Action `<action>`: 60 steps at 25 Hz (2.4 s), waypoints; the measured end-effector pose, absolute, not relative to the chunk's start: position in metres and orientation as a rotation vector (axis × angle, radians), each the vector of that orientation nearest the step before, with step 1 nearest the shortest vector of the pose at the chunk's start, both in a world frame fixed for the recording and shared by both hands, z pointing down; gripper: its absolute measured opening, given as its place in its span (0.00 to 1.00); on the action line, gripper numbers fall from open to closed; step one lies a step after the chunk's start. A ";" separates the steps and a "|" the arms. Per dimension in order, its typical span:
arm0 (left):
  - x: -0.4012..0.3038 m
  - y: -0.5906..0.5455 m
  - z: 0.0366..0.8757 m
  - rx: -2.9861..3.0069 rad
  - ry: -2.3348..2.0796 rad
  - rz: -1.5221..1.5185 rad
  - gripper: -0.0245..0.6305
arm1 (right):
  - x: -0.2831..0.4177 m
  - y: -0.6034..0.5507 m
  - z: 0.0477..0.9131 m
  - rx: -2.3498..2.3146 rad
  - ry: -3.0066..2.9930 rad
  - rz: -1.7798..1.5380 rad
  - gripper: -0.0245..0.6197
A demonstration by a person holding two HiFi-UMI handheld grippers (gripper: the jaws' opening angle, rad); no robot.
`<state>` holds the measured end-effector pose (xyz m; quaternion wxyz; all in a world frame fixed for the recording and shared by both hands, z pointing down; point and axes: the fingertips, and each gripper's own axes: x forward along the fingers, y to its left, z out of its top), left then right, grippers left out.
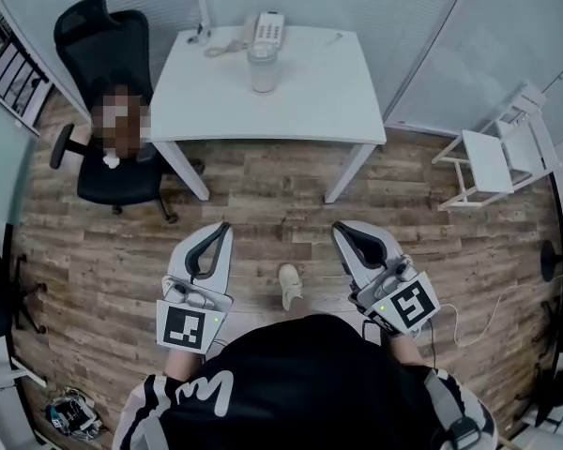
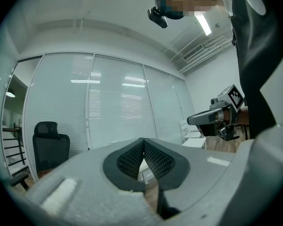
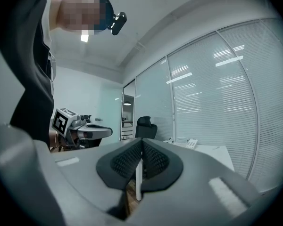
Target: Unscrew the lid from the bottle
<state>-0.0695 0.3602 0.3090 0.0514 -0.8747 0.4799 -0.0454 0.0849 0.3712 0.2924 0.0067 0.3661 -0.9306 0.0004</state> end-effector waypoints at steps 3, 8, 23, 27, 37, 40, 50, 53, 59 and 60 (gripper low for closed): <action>-0.072 0.337 0.304 -2.638 1.479 -0.148 0.04 | 0.085 0.347 0.288 1.118 -2.920 -0.013 0.04; -0.069 0.303 0.298 -2.616 1.510 -0.120 0.04 | 0.089 0.312 0.286 1.081 -2.927 -0.029 0.04; -0.044 0.217 0.312 -2.593 1.601 -0.137 0.04 | 0.108 0.220 0.309 0.970 -2.947 0.017 0.04; -0.049 0.209 0.318 -2.600 1.624 -0.146 0.04 | 0.099 0.211 0.316 0.942 -2.945 0.030 0.04; -0.062 0.199 0.317 -2.592 1.640 -0.157 0.04 | 0.085 0.200 0.313 0.912 -2.945 0.017 0.04; -0.061 0.199 0.318 -2.597 1.630 -0.165 0.04 | 0.086 0.199 0.314 0.924 -2.949 0.037 0.04; -0.046 0.202 0.319 -2.595 1.639 -0.168 0.04 | 0.103 0.203 0.312 0.925 -2.958 0.043 0.04; -0.046 0.203 0.327 -2.607 1.655 -0.183 0.04 | 0.104 0.203 0.313 0.910 -2.966 0.039 0.04; -0.048 0.202 0.330 -2.600 1.651 -0.207 0.04 | 0.102 0.201 0.312 0.901 -2.976 0.035 0.04; -0.048 0.200 0.330 -2.598 1.646 -0.206 0.04 | 0.102 0.199 0.312 0.905 -2.976 0.032 0.04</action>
